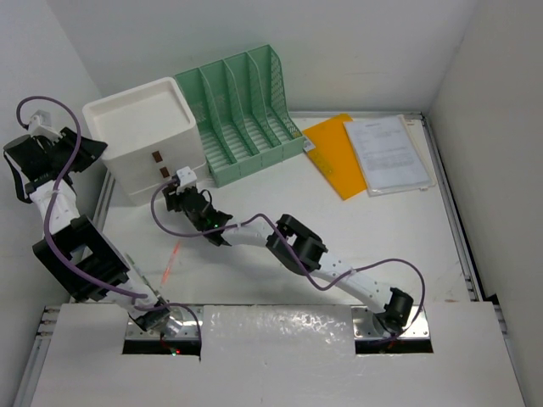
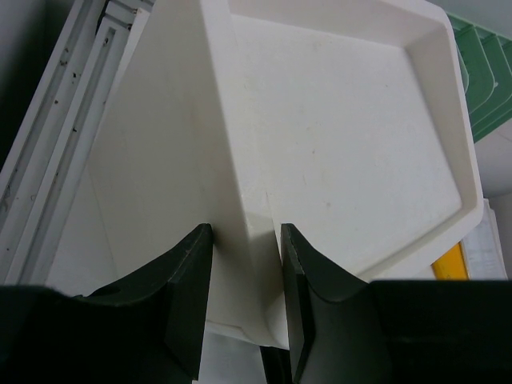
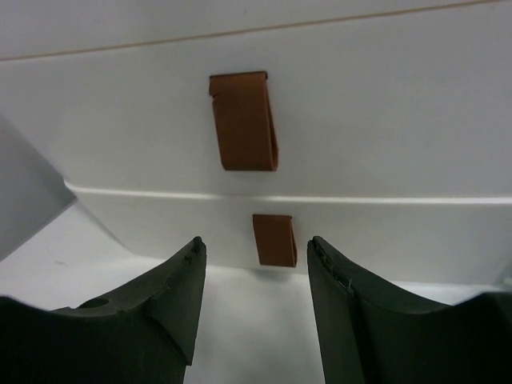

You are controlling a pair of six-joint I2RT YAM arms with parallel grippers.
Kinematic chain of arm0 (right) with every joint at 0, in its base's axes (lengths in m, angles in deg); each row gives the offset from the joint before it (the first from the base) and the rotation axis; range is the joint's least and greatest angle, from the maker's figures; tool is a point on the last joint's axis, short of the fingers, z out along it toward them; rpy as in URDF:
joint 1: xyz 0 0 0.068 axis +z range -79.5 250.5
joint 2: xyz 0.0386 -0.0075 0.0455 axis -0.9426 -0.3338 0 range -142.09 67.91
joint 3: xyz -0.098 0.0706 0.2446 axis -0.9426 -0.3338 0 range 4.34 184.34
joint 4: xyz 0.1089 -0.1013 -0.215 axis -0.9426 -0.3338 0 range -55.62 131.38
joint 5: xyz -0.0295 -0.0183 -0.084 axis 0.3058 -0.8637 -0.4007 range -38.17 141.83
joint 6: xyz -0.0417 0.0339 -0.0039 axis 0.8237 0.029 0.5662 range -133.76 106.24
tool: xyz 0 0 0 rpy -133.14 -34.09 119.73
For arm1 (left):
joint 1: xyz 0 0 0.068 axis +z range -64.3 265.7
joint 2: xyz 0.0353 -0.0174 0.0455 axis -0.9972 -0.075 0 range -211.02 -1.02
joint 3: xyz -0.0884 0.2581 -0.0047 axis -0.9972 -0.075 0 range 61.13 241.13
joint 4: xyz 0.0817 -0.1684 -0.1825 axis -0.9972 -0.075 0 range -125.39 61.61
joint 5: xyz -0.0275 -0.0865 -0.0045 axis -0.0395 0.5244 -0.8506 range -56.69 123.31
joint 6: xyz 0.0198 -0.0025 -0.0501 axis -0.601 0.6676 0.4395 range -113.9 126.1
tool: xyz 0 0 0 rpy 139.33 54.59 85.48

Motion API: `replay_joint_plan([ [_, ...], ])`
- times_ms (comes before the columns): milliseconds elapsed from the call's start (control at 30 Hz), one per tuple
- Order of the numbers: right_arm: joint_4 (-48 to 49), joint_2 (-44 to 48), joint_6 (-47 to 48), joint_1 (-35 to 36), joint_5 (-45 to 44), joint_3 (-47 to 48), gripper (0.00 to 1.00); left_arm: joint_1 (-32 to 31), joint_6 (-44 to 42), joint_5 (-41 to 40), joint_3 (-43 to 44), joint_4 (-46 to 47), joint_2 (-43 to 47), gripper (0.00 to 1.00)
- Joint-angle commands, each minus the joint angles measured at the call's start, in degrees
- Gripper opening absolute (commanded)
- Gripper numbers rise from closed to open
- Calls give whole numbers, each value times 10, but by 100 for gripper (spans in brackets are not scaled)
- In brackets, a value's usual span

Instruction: Organize the desk

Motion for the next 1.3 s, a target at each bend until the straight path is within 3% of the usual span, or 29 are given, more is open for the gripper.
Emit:
replay_joint_plan([
  [0, 18, -8, -20, -5, -12, 42, 52, -23, 14, 127, -26, -135, -19, 0],
  [267, 2, -40, -68, -29, -11, 82, 43, -23, 16, 153, -13, -170, -22, 0],
  [600, 2, -27, -77, -26, 13, 41, 43, -21, 9, 164, -29, -182, 34, 0],
  [867, 6, -50, -60, -22, -12, 76, 41, -22, 4, 165, -29, -183, 15, 0],
  [1267, 36, -50, -14, -34, -17, 90, 4, -21, 2, 169, -25, -182, -1, 0],
])
